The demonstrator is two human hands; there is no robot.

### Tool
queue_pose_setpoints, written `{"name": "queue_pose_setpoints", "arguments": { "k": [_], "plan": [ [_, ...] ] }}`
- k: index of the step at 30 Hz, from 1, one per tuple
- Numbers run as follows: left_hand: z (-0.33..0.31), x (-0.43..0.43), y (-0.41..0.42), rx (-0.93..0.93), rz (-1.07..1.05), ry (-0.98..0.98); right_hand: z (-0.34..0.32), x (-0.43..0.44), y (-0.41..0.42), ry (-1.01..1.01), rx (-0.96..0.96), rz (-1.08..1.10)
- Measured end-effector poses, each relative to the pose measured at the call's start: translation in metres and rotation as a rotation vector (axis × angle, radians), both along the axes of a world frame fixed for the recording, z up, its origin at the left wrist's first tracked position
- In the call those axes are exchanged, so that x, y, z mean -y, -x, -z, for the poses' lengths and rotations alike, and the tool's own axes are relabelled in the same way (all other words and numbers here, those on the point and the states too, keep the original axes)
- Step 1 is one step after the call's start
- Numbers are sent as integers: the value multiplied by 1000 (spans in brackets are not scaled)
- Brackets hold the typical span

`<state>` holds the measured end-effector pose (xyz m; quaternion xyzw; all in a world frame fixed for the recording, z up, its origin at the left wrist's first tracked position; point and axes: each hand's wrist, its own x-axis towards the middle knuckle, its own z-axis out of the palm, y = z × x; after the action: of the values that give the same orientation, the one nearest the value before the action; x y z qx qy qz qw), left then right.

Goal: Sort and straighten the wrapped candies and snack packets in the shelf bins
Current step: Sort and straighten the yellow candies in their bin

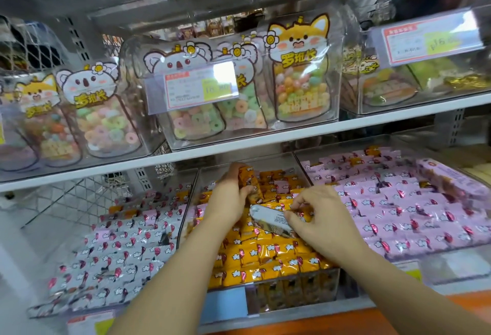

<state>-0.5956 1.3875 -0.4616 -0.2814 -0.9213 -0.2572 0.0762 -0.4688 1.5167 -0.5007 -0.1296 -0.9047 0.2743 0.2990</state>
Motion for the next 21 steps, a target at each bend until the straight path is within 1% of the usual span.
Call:
{"name": "queue_pose_setpoints", "arguments": {
  "k": [4,6,10,14,16,18,21],
  "plan": [
    [0,7,7,28,-20,10,1,0,1,-28,45,0],
    [1,5,6,10,8,29,0,1,0,-49,50,-9],
    [4,-9,7,-31,117,173,-1,2,0,-36,63,1],
    [2,-14,21,27,108,167,0,2,0,-22,83,14],
    [9,-13,24,54,126,208,1,2,0,-33,65,9],
    [20,-10,24,20,143,305,0,2,0,-47,46,6],
    [30,-8,29,-16,148,312,1,2,0,-49,47,4]
  ]
}}
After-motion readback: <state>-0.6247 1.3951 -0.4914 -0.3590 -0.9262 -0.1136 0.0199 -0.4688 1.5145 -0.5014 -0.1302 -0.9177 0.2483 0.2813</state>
